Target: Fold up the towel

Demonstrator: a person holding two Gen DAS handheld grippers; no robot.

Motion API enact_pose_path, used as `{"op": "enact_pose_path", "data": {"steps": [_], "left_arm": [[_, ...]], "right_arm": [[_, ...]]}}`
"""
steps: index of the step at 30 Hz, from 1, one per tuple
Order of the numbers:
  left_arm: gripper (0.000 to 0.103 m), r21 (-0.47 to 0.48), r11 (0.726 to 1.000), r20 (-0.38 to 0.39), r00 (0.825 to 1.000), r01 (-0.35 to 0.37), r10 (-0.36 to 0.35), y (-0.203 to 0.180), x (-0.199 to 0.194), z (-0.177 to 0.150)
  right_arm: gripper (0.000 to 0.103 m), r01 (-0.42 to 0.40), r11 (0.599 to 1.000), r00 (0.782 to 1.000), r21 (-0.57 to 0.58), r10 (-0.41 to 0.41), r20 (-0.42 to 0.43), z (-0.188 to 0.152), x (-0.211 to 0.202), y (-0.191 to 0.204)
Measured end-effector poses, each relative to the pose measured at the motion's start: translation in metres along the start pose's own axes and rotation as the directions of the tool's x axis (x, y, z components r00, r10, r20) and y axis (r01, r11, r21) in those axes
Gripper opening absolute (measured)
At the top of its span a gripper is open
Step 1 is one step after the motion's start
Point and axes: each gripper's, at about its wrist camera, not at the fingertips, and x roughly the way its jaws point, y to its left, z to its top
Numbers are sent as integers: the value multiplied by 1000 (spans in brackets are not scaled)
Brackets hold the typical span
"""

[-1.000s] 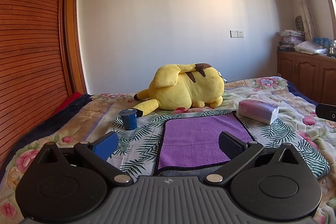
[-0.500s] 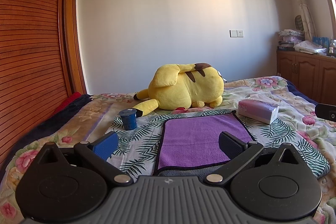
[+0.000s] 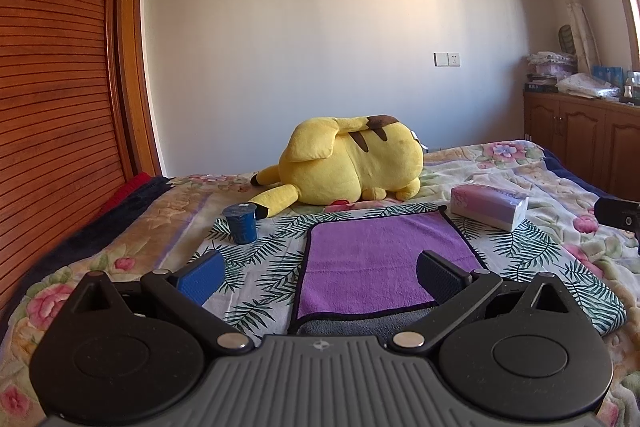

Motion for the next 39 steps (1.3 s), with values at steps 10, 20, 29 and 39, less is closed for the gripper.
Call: {"op": "enact_pose_path", "data": {"steps": [10, 20, 29, 39], "left_arm": [[103, 7, 1000, -52, 998, 22, -22, 1, 13, -2], [103, 16, 1000, -124, 992, 12, -10, 5, 44, -6], [103, 63, 998, -178, 984, 21, -9, 3, 63, -9], [103, 65, 997, -254, 967, 45, -27, 7, 90, -13]], "right_arm": [[103, -13, 1000, 997, -18, 11, -79, -1, 13, 9], [103, -43, 999, 990, -19, 40, -132, -4, 27, 14], [103, -50, 998, 978, -29, 43, -206, -7, 48, 15], [103, -62, 997, 960, -46, 47, -277, -13, 73, 14]]}}
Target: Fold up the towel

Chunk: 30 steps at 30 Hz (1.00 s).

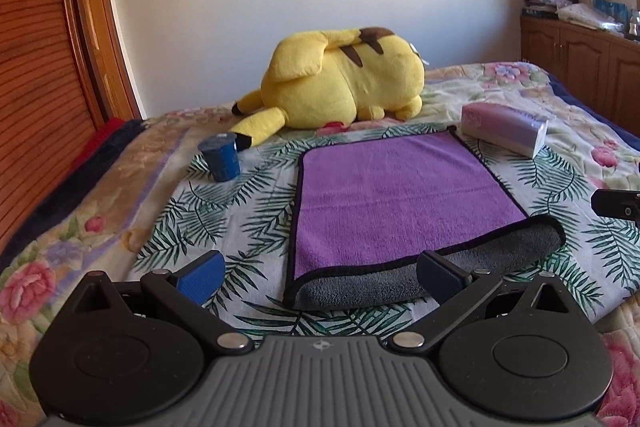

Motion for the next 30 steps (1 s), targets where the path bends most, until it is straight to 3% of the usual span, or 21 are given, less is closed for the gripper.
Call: {"op": "enact_pose_path", "data": {"steps": [9, 23, 30], "left_arm": [[103, 47, 999, -90, 996, 27, -23, 1, 31, -4], [103, -23, 999, -106, 993, 45, -47, 32, 61, 4], [89, -59, 994, -136, 986, 89, -96, 46, 80, 4]], "right_arm": [[103, -38, 999, 998, -33, 36, -59, 0, 21, 3], [103, -82, 995, 987, -54, 74, -140, -1, 52, 0], [98, -103, 994, 980, -37, 95, -175, -3, 65, -4]]}}
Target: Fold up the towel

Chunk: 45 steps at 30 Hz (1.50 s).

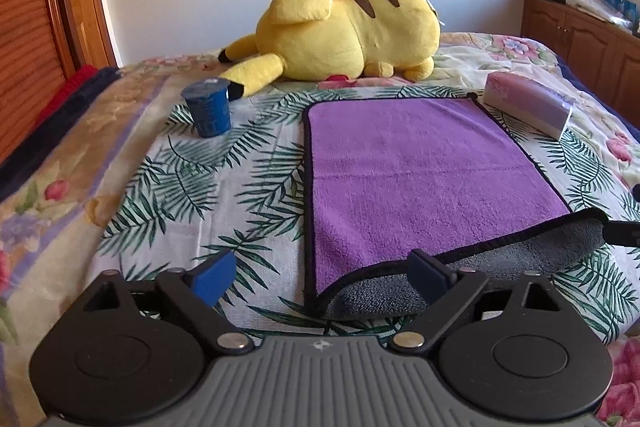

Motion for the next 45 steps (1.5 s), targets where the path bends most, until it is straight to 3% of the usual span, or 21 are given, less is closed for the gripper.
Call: {"op": "enact_pose_path", "data": {"steps": [2, 12, 30, 35, 40, 45], "left_arm": [[83, -1, 1000, -14, 1000, 16, -16, 3, 5, 0], [55, 13, 998, -74, 995, 66, -65, 6, 23, -7], [36, 12, 995, -127, 987, 97, -95, 4, 33, -16], [30, 24, 995, -120, 988, 100, -96, 2, 32, -17], [23, 33, 994, -113, 988, 108, -104, 1, 31, -17], [17, 44, 993, -101, 989, 112, -107, -1, 30, -17]], "right_arm": [[89, -10, 1000, 1000, 1, 10, -11, 0, 3, -1], [79, -67, 997, 996, 36, 69, -61, 0, 15, -8], [65, -107, 993, 984, 43, 112, -137, -5, 27, -8], [50, -107, 993, 984, 42, 112, -140, -4, 27, -9], [28, -102, 994, 984, 41, 107, -145, -5, 29, -10], [20, -95, 995, 985, 27, 98, -145, -6, 29, -12]]}}
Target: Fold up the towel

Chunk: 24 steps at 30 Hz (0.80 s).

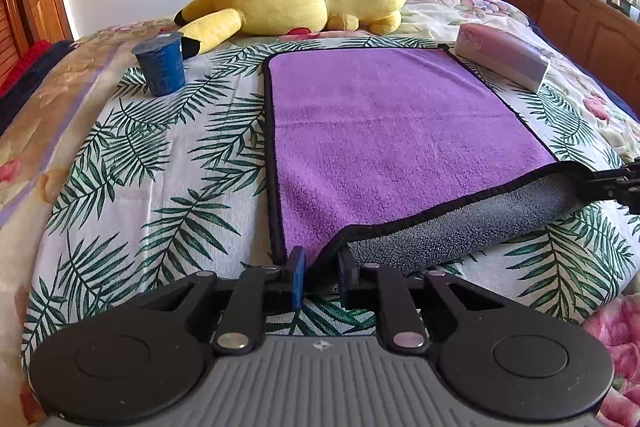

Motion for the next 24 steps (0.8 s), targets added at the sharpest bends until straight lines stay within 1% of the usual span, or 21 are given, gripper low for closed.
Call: {"op": "enact_pose_path", "data": {"steps": [2, 3, 9, 16, 24], "left_arm": [[16, 3, 1000, 3, 1000, -1, 1, 0, 0, 0], [16, 4, 1000, 4, 1000, -2, 2, 0, 0, 0], [12, 6, 1000, 18, 1000, 0, 0, -1, -2, 1], [9, -5, 1000, 58, 998, 11, -11, 0, -11, 6], [8, 0, 1000, 136, 990, 21, -21, -2, -27, 19]], "right_arm": [[13, 29, 1000, 1000, -9, -29, 2, 0, 1, 0], [10, 28, 1000, 1000, -5, -28, -1, 0, 2, -2], [8, 8, 1000, 1000, -1, -8, 3, 0, 3, -5], [6, 5, 1000, 998, 20, -6, 67, 5, -5, -8], [6, 5, 1000, 992, 25, -9, 126, 11, -12, -10]]}}
